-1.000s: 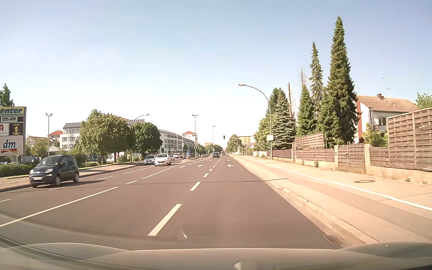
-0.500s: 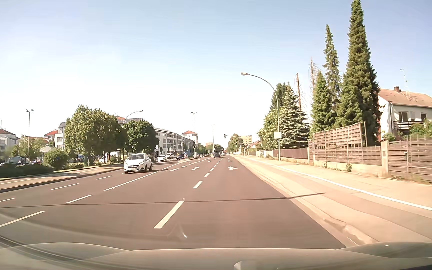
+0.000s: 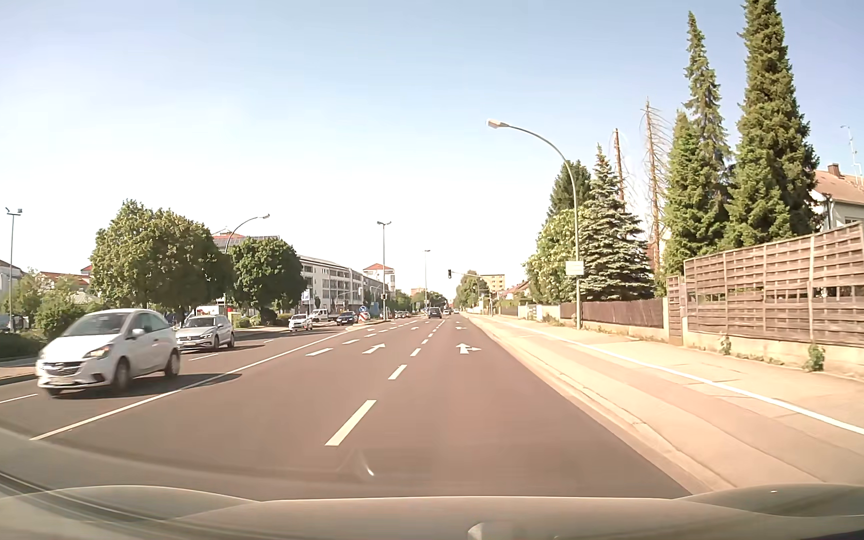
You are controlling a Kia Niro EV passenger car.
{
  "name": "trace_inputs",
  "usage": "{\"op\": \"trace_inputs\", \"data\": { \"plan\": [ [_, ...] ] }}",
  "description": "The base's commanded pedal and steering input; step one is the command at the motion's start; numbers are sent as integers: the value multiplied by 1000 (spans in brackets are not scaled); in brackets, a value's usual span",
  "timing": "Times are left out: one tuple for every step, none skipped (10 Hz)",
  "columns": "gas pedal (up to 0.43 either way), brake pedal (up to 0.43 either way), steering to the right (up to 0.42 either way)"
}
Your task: Follow the waypoints while adhering to traffic rules and regulations
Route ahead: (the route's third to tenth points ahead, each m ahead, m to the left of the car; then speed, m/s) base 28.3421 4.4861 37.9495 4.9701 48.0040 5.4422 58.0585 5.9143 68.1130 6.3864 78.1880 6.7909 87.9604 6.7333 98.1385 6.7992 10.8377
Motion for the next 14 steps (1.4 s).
{"op": "trace_inputs", "data": {
  "plan": [
    [110, 0, -2],
    [110, 0, -2],
    [110, 0, -2],
    [110, 0, -2],
    [118, 0, -2],
    [118, 0, -2],
    [130, 0, -2],
    [177, 0, -2],
    [177, 0, -2],
    [189, 0, -2],
    [209, 0, -2],
    [209, 0, -2],
    [209, 0, -2],
    [209, 0, -3]
  ]
}}
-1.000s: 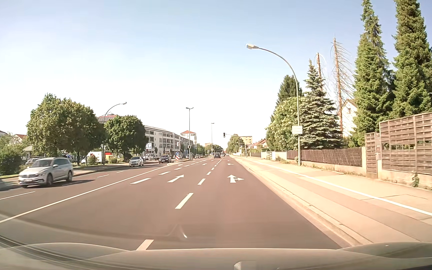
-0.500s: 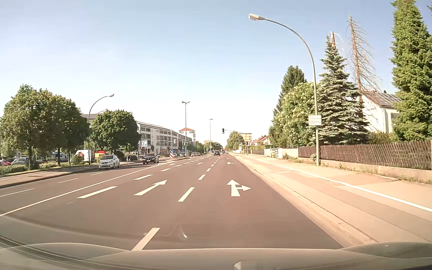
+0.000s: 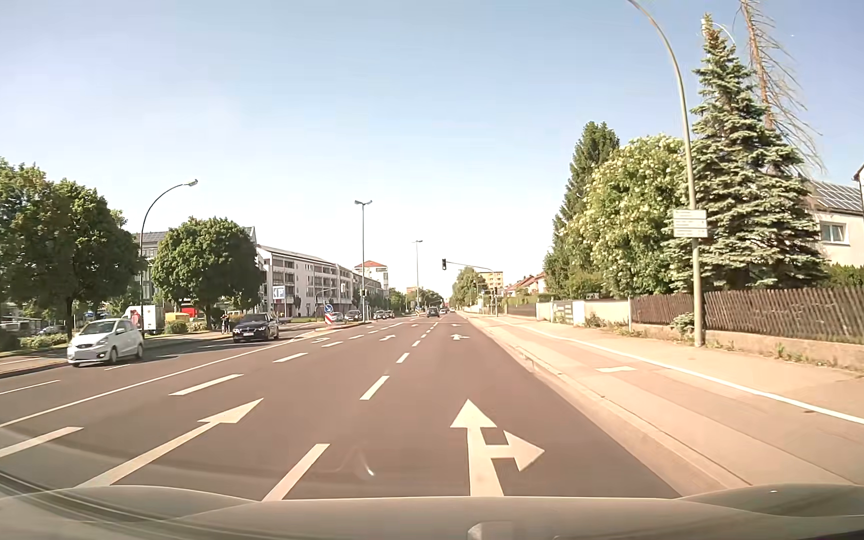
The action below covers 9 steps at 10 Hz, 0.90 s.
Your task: Follow the waypoints while adhering to traffic rules and regulations
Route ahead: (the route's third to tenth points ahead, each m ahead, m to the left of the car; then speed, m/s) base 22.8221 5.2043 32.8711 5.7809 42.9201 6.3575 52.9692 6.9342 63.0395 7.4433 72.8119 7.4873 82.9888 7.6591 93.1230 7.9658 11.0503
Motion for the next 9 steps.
{"op": "trace_inputs", "data": {
  "plan": [
    [209, 0, -3],
    [209, 0, -3],
    [197, 0, -3],
    [197, 0, -5],
    [197, 0, -6],
    [197, 0, -7],
    [197, 0, -8],
    [197, 0, -8],
    [189, 0, -8]
  ]
}}
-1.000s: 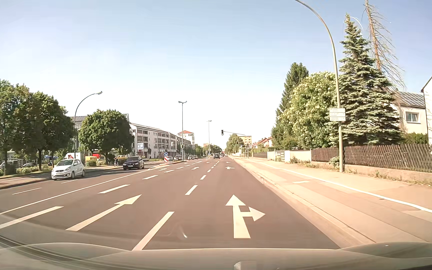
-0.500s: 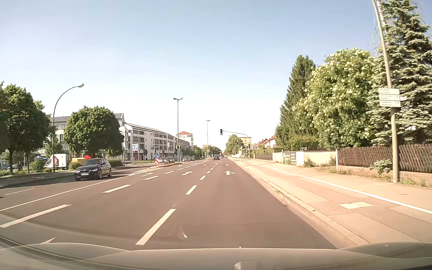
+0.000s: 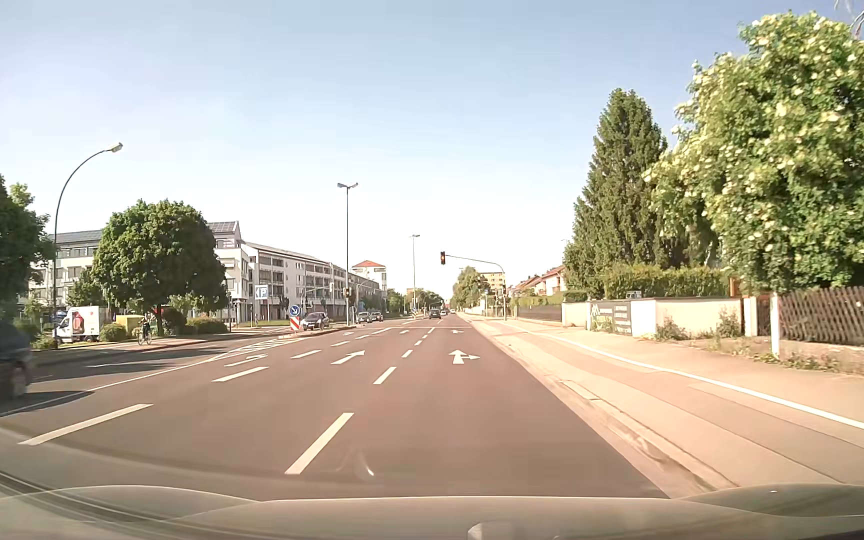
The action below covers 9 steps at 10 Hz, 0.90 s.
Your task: Follow the waypoints while adhering to traffic rules and regulations
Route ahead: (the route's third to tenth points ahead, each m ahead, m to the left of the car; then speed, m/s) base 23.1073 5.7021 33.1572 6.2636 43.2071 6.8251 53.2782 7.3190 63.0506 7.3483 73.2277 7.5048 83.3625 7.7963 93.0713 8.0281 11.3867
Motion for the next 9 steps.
{"op": "trace_inputs", "data": {
  "plan": [
    [189, 0, -8],
    [189, 0, -7],
    [189, 0, -7],
    [157, 0, -6],
    [0, 0, -6],
    [0, 0, -5],
    [0, 0, -5],
    [0, 0, -4],
    [0, 0, -3]
  ]
}}
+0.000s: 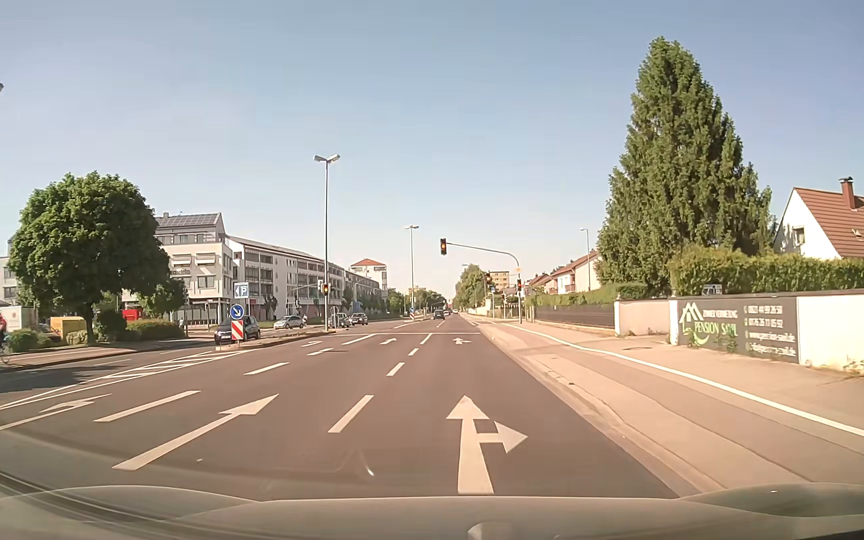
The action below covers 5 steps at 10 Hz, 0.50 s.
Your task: Follow the waypoints while adhering to traffic rules and regulations
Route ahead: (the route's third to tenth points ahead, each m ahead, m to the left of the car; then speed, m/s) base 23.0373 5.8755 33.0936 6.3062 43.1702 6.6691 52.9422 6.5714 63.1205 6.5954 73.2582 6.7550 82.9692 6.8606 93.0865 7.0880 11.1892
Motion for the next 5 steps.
{"op": "trace_inputs", "data": {
  "plan": [
    [0, 0, -1],
    [0, 0, 0],
    [0, 85, 0],
    [0, 122, 0],
    [0, 140, 0]
  ]
}}
